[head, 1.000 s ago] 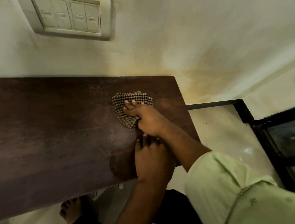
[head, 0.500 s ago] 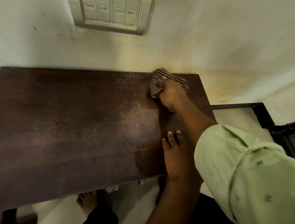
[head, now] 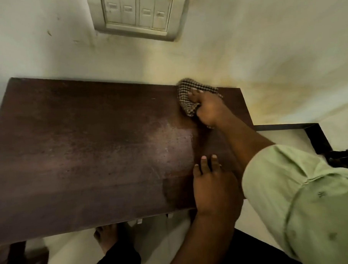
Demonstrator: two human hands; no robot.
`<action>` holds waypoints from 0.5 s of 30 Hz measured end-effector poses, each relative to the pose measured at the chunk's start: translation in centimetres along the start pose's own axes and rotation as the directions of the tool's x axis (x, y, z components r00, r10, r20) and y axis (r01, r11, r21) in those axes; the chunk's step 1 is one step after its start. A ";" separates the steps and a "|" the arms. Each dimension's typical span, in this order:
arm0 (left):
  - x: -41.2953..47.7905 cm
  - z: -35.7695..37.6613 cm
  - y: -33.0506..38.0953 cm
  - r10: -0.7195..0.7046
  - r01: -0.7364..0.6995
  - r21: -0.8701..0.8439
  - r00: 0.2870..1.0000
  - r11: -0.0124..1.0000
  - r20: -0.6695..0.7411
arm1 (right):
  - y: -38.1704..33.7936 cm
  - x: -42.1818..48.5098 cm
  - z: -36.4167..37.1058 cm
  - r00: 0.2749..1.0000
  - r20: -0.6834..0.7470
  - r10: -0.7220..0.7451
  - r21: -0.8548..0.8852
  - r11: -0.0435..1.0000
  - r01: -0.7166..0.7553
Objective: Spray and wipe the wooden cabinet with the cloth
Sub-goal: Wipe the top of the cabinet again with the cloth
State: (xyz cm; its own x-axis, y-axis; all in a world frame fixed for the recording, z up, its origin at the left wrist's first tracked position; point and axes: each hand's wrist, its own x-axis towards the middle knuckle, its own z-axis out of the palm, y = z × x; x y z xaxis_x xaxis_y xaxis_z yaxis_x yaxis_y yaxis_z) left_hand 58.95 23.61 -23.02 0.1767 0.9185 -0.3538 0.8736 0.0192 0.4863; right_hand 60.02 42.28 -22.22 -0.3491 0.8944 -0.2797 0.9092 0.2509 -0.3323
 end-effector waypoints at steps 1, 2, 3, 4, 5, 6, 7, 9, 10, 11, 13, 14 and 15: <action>0.0 -0.3 0.0 0.016 -0.016 0.003 1.000 1.000 -0.006 | 1.1 -0.4 -0.5 0.999 0.002 0.051 -0.024 0.998 -0.051; -0.2 -0.9 0.1 0.023 -0.024 0.007 0.999 1.000 0.026 | 1.6 -0.6 -0.8 0.996 0.000 0.093 -0.049 0.994 -0.093; -0.3 -1.4 0.2 0.025 -0.025 0.002 0.998 1.000 0.066 | 1.6 -0.8 -0.8 0.992 -0.014 0.124 -0.052 0.991 -0.125; -0.4 -1.9 0.4 0.016 -0.016 0.004 0.994 1.000 0.111 | 1.3 -0.9 -0.8 0.989 -0.036 0.144 -0.035 0.989 -0.145; -0.3 -2.0 0.4 0.022 -0.022 -0.005 0.991 1.000 0.130 | 0.7 -1.0 -0.6 0.986 -0.060 0.155 -0.018 0.988 -0.156; -0.2 -2.2 0.4 0.025 -0.024 -0.008 0.988 1.000 0.154 | 0.0 -1.1 -0.4 0.984 -0.078 0.159 -0.004 0.987 -0.160; -0.1 -2.3 0.3 0.025 -0.024 -0.012 0.984 1.000 0.177 | -0.6 -1.1 -0.2 0.984 -0.086 0.158 0.007 0.987 -0.158; 0.1 -2.2 0.0 0.023 -0.017 -0.030 0.980 0.999 0.195 | -1.5 -0.8 0.6 0.990 -0.074 0.123 0.003 0.992 -0.123; 0.2 -2.3 0.0 0.022 -0.016 -0.031 0.980 0.999 0.197 | -1.8 -0.6 1.1 0.995 -0.058 0.083 -0.011 0.996 -0.084; 0.1 -2.4 0.0 0.023 -0.017 -0.034 0.981 0.999 0.193 | -1.8 -0.6 1.4 0.998 -0.034 0.043 -0.032 0.999 -0.044; -0.3 -2.4 0.0 0.026 -0.021 -0.030 0.987 0.999 0.158 | -1.3 -1.0 1.4 0.999 0.035 -0.038 -0.068 0.997 0.040; -0.6 -2.5 -0.1 0.032 -0.029 -0.025 0.991 0.999 0.132 | -0.8 -1.4 1.1 0.995 0.066 -0.068 -0.064 0.995 0.073; -0.9 -2.7 -0.3 0.045 -0.043 -0.021 0.993 0.999 0.108 | -0.3 -1.8 0.8 0.993 0.085 -0.084 -0.050 0.995 0.089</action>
State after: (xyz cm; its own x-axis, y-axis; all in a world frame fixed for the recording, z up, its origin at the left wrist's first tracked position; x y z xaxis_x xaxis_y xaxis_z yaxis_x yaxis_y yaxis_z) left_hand 57.32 23.88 -20.67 0.2635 0.8706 -0.4155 0.8556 -0.0120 0.5175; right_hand 60.18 40.26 -22.32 -0.4424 0.8352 -0.3267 0.8849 0.3473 -0.3105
